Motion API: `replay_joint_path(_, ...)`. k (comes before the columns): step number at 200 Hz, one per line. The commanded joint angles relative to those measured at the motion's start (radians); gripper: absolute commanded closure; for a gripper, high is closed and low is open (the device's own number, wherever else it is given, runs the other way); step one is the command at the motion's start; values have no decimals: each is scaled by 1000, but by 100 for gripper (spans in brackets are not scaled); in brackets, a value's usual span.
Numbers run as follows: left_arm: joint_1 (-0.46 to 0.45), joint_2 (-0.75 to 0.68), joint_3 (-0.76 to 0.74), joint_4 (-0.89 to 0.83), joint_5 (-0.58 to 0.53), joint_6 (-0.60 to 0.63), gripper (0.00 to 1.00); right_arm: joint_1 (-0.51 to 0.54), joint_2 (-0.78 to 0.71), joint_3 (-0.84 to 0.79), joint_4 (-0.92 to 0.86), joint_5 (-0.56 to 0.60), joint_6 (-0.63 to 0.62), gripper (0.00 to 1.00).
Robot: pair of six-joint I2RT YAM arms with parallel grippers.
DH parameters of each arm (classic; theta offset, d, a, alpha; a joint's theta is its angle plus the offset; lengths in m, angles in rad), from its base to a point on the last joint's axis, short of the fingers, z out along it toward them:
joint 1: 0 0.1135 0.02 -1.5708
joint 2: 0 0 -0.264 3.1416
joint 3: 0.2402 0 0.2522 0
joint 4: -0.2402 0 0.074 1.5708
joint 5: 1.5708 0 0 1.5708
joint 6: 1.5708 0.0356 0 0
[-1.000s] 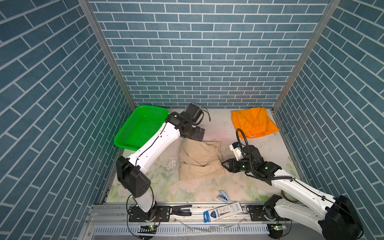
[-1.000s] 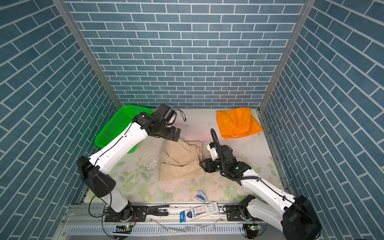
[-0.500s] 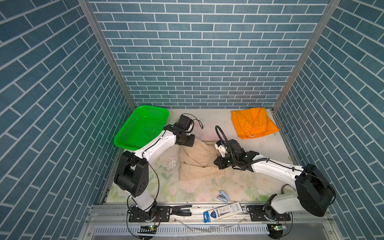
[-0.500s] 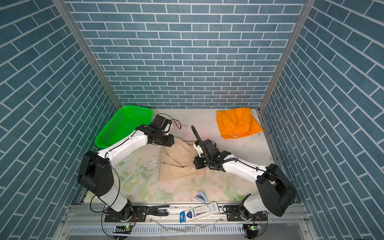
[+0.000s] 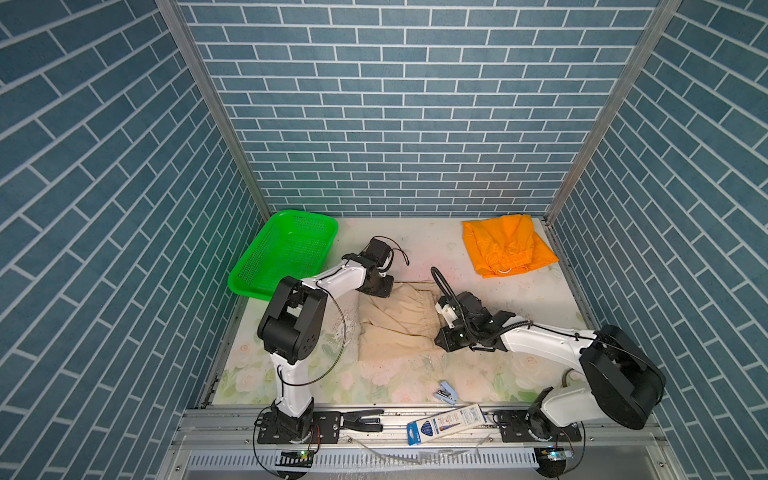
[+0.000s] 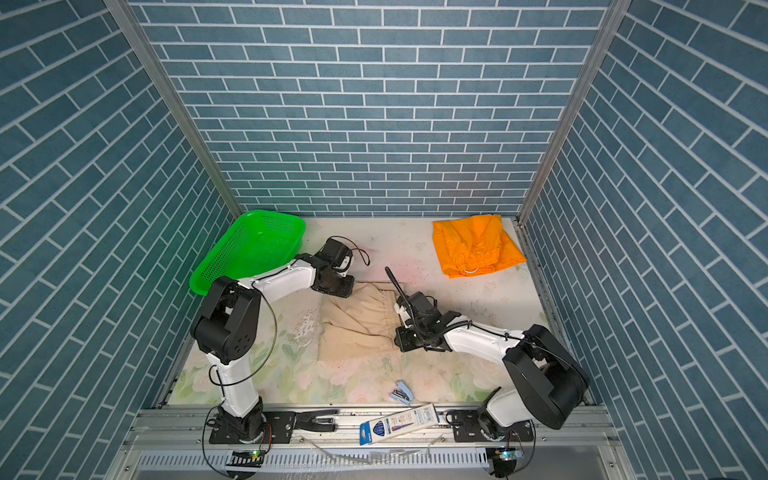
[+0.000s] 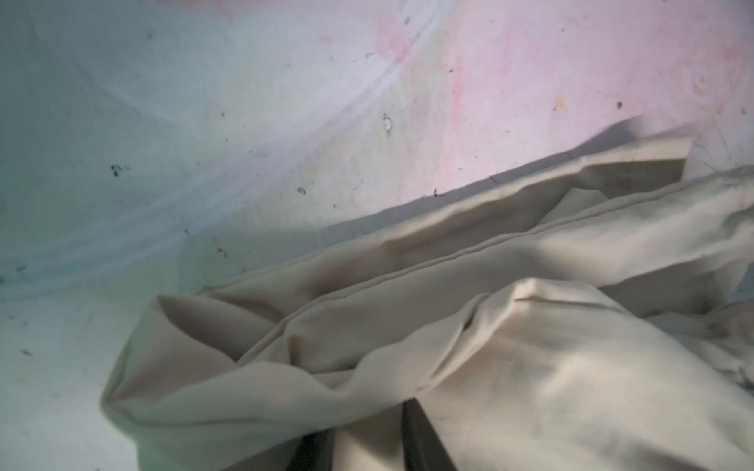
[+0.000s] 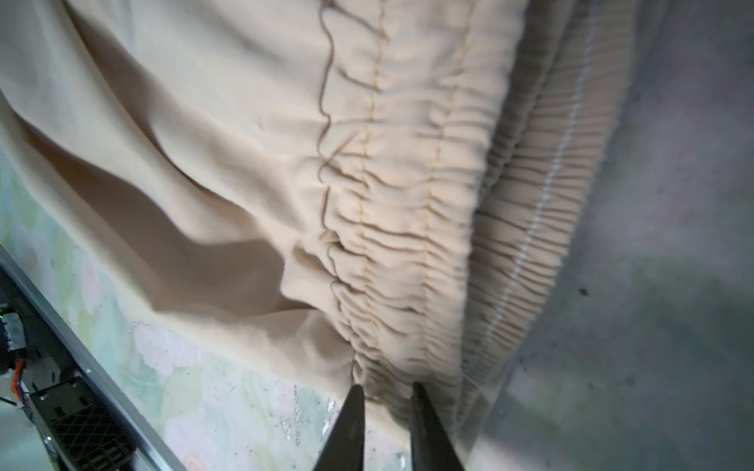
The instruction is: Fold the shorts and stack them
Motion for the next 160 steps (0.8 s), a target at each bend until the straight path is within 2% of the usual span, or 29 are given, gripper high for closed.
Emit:
replay_joint_path(1, 10, -59, 9, -8, 0, 1, 51, -2, -86, 90, -111, 55, -41, 72)
replay_joint_path(15, 10, -124, 6, -19, -22, -5, 32, -6, -87, 138, -120, 61, -70, 66)
replay_joint_path(24, 13, -171, 4, -30, -35, -10, 14, -11, -66, 171, -114, 62, -92, 62)
replay_joint_path(33, 14, -219, 2, -49, -57, -20, 1, -18, -29, 209, -109, 59, -122, 60)
replay_joint_path(63, 39, -378, -69, -92, -96, -101, 0, -26, 160, 377, -120, 61, -256, 53)
replay_joint_path(96, 104, -551, -293, -3, 13, -219, 0, -26, 364, 538, -133, 65, -382, 50)
replay_joint_path(124, 107, -660, -462, 58, 52, -269, 0, -52, 516, 619, -129, 41, -416, 50)
replay_joint_path(135, 105, -685, -532, 114, 114, -295, 0, -64, 560, 637, -135, 32, -405, 50)
replay_joint_path(160, 104, -728, -648, 176, 179, -335, 0, -94, 572, 626, -130, -51, -391, 50)
